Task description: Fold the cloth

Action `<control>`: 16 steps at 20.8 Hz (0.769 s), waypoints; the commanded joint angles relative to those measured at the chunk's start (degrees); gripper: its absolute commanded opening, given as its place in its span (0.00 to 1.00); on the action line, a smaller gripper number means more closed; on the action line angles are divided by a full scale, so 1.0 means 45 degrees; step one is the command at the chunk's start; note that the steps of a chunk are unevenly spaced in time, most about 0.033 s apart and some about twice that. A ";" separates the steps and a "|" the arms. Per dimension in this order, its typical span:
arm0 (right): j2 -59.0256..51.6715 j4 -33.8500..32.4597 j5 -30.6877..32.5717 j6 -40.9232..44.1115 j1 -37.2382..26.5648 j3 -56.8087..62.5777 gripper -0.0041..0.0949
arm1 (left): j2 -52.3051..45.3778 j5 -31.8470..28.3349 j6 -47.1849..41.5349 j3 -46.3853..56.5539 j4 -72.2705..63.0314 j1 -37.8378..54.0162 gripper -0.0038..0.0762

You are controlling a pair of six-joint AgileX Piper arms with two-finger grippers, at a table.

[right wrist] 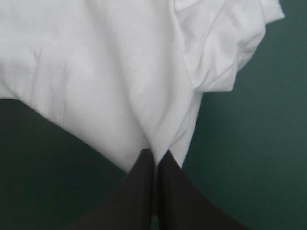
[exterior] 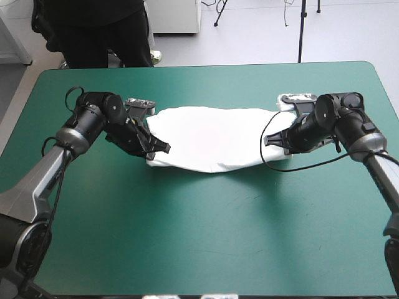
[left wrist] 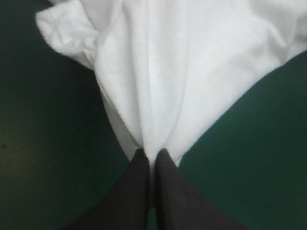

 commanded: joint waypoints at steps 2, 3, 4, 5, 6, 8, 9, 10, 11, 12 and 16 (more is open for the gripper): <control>-0.1195 0.0087 0.0179 -0.0233 -0.0073 0.1423 0.02 | -0.1585 -0.0526 -0.0125 0.1687 -0.0220 -0.0191 0.04; -0.1253 0.0087 0.0263 -0.0262 -0.0073 0.1701 0.02 | -0.1761 -0.0641 -0.0125 0.2132 -0.0315 -0.0191 0.04; -0.1354 0.0087 0.0580 -0.0380 -0.0073 0.2319 0.02 | -0.2053 -0.0769 -0.0125 0.2879 -0.0313 -0.0191 0.04; -0.1388 0.0087 0.0720 -0.0412 -0.0073 0.2599 0.02 | -0.2194 -0.0796 -0.0125 0.3277 -0.0313 -0.0191 0.04; -0.1481 0.0115 0.0737 -0.0412 -0.0073 0.3151 0.02 | -0.2443 -0.0916 -0.0125 0.4107 -0.0286 -0.0191 0.04; -0.1601 0.0286 0.0979 -0.0496 -0.0073 0.3874 0.02 | -0.2755 -0.1098 -0.0125 0.4990 -0.0348 -0.0191 0.04; -0.1634 0.0314 0.1045 -0.0496 -0.0073 0.4083 0.02 | -0.2898 -0.1098 -0.0125 0.5283 -0.0406 -0.0191 0.04; -0.1826 0.0413 0.1070 -0.0496 -0.0073 0.4660 0.02 | -0.3227 -0.1147 -0.0125 0.5872 -0.0486 -0.0191 0.04; -0.1972 0.0493 0.1070 -0.0564 -0.0073 0.5108 0.02 | -0.3458 -0.1293 -0.0029 0.6235 -0.0639 -0.0191 0.04; -0.2143 0.0559 0.1070 -0.0564 -0.0073 0.5421 0.02 | -0.3693 -0.1355 -0.0033 0.6571 -0.0782 -0.0191 0.04; -0.2866 0.0603 0.0968 -0.0844 -0.0073 0.6639 0.03 | -0.4003 -0.1442 0.0081 0.7322 -0.0886 -0.0191 0.04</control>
